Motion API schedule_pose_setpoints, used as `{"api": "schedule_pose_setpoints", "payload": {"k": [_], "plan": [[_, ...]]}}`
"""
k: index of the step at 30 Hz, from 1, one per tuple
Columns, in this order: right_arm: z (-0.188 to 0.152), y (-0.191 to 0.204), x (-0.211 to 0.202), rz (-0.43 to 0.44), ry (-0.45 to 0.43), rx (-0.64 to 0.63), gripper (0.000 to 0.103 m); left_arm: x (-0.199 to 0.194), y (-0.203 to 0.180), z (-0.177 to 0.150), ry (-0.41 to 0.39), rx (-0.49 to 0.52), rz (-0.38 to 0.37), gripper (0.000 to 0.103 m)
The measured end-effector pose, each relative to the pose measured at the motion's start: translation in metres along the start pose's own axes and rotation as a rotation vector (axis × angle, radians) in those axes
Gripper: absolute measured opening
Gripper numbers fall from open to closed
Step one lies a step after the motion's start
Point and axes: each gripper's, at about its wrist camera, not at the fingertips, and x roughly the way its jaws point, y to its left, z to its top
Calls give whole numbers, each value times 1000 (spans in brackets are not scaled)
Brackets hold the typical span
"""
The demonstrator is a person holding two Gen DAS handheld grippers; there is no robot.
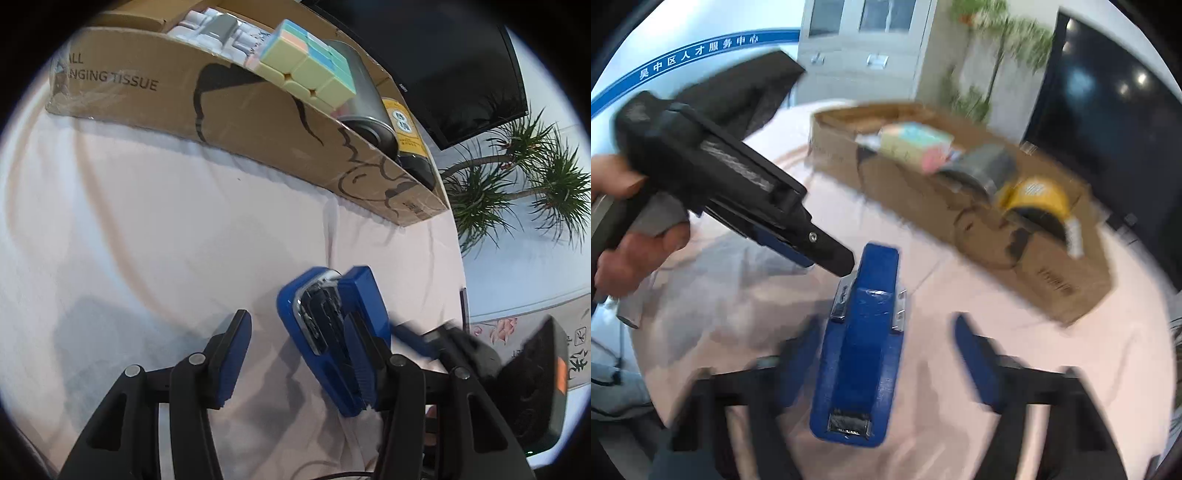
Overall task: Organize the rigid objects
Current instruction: 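Lift the blue stapler and turn it upright, then lower the stapler upright into the box and open the grippers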
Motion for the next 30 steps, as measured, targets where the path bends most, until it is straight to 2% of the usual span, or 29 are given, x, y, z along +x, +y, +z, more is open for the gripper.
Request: {"api": "schedule_pose_setpoints", "payload": {"k": [3,6,11,14,16,17,20,24,30], "plan": [[2,7,9,8,13,28,24,0,7,-6,7,-12,-31,51],[1,-14,14,122,2,255,23,-1,19,-7,21,-56,-113,51],[3,-27,23,230,-8,470,23,-7,30,-3,-1,-83,-159,54],[6,-36,30,314,0,588,23,-12,29,1,-15,-57,-208,41],[7,-32,32,325,6,610,23,-16,24,2,-25,-29,-168,40],[10,-28,34,321,9,614,23,-18,23,3,-30,-24,-160,37],[19,-25,31,323,0,620,23,-33,22,11,-60,-8,-131,18],[48,-23,11,316,-77,587,23,-73,2,31,-152,63,-138,18],[102,-37,-8,276,-182,560,22,-104,-31,79,-220,167,-106,18]]}}
